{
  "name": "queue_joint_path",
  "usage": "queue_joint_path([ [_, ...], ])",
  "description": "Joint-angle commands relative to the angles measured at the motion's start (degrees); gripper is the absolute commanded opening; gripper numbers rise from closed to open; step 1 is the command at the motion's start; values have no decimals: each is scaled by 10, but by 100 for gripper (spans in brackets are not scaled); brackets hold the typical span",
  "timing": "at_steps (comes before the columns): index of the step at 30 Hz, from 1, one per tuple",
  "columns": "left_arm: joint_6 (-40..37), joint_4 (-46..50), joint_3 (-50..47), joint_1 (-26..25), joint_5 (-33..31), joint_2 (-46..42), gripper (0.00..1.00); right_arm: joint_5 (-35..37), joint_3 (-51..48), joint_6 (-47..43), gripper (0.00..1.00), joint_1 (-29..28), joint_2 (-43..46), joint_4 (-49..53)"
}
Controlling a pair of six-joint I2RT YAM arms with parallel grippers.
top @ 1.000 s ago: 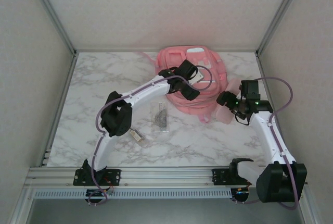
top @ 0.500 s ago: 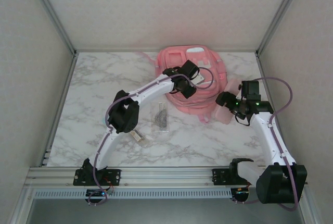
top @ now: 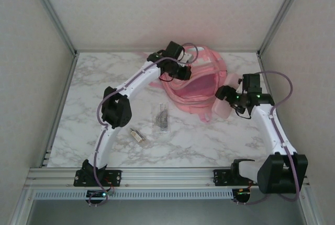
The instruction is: Pack the student bag
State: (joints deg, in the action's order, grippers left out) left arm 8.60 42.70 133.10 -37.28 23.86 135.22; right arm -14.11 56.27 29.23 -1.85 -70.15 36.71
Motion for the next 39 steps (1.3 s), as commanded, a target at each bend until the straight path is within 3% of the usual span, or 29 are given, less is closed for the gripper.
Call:
queue_joint_path([
  [1,96,-40,32,31,2,-23,0,-62,24,53,73,-3,-41,-67],
  [9,162,-97,32,38,34,-27,0,-48,118,117,77,-69,-189,-123],
  [12,164,-95,32,38,35,-32,0,-38,158,130,88,-90,-233,-124],
  [13,163,-94,31,38,34,-35,0,-40,167,134,98,-92,-243,-128],
  [14,161,-94,30,38,34,-38,0,-41,175,138,99,-93,-250,-130],
  [25,156,-106,25,38,31,-57,0,-36,132,132,98,-95,-218,-141],
  [28,157,-105,24,38,40,-63,0,-54,91,153,86,-96,-213,-184],
  [32,156,-102,14,35,47,-74,0,-67,65,179,60,-103,-238,-242],
  [39,149,-94,-8,30,45,-94,0,-72,118,180,41,-120,-342,-336],
])
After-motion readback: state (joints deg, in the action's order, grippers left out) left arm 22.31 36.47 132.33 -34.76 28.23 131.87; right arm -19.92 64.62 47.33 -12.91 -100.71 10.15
